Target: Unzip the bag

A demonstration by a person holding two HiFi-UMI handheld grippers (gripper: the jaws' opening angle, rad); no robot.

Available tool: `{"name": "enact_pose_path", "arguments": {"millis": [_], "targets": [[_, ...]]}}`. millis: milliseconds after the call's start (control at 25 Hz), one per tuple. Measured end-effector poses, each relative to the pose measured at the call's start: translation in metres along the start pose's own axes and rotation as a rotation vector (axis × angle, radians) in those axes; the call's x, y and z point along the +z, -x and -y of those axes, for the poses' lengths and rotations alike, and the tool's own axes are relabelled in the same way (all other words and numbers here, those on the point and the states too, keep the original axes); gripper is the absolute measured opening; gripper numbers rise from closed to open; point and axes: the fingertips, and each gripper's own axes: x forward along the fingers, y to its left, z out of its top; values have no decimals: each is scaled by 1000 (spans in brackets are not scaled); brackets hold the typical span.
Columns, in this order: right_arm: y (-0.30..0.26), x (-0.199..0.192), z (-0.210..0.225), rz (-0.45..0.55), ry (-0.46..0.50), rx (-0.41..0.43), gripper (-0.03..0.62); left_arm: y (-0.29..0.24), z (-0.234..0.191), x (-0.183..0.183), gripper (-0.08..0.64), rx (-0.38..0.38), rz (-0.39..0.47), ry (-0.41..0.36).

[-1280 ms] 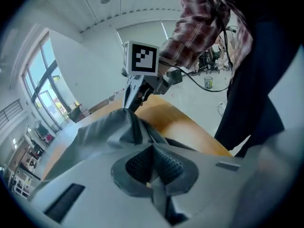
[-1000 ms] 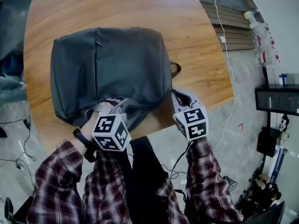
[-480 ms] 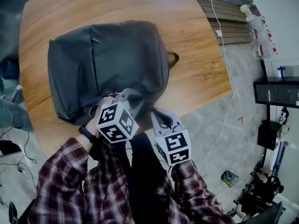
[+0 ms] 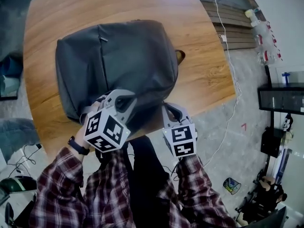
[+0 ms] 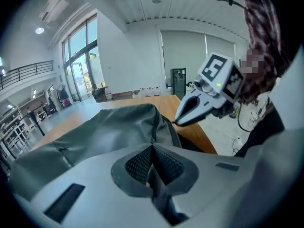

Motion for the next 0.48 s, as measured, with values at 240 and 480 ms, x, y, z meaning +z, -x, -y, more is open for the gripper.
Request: {"name": "enact_pose_path", "arguments": {"millis": [240, 480], "targets": [[-7, 12, 39, -10, 35, -44, 18, 46, 27, -54, 8, 63, -164, -12], [-10, 12, 36, -38, 40, -40, 18, 34, 29, -65, 8, 150, -92, 111]]}}
